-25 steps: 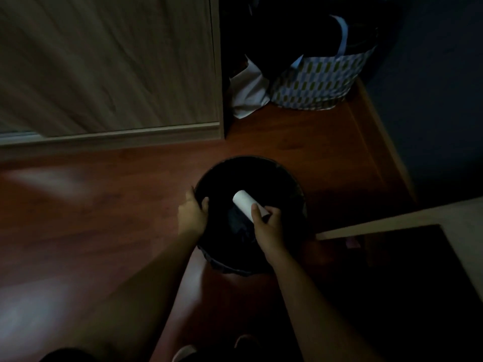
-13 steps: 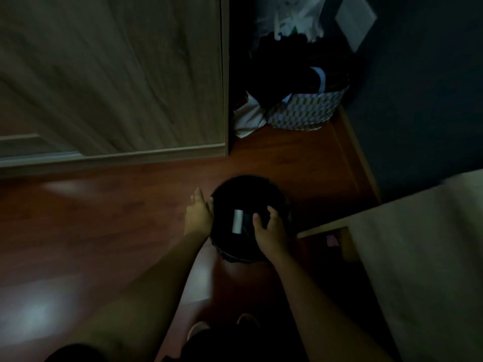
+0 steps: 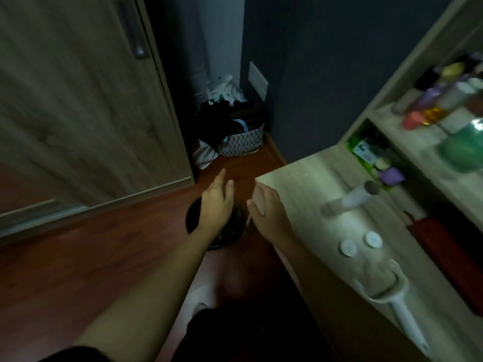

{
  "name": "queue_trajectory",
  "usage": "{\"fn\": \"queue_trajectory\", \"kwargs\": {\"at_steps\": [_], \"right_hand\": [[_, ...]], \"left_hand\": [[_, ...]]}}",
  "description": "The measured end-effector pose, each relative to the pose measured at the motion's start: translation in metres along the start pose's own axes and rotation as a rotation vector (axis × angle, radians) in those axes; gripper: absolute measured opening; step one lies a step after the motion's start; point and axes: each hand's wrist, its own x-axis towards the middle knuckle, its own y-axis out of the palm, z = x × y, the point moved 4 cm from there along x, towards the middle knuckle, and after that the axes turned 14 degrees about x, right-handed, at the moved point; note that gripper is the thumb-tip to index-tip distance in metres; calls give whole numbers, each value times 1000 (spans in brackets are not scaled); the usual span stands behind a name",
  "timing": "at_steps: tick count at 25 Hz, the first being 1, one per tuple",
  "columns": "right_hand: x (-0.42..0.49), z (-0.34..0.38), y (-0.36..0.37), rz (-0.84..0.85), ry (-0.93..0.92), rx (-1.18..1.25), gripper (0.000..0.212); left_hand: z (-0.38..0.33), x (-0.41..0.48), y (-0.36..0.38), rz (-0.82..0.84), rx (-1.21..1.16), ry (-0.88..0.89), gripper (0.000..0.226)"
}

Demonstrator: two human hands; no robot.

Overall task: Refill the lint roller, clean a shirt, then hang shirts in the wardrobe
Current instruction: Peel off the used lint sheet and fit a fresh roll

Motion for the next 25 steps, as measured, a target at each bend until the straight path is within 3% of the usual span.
{"fn": "queue_trajectory", "kwargs": {"at_steps": [7, 12, 16, 19, 23, 25], "right_hand": [[-74, -73, -164, -72, -164, -113, 52], [-77, -147, -246, -92, 5, -206, 55], [-55, -174, -261, 105, 42, -321, 66], [-47, -178, -258, 204, 21, -330, 50], [-45, -181, -259, 165, -44, -361, 36], [-48, -180, -263, 28, -27, -268, 35]], "left_hand": [[-122, -51, 75, -30, -1, 187, 45], [-177, -57, 128, 0, 45, 210, 47], [-223, -46, 156, 67, 168, 399, 48], [-231, -38, 179, 161, 319, 454, 42], [-232, -36, 193, 188, 298, 442, 23], [-230, -38, 190, 156, 217, 429, 18]]}}
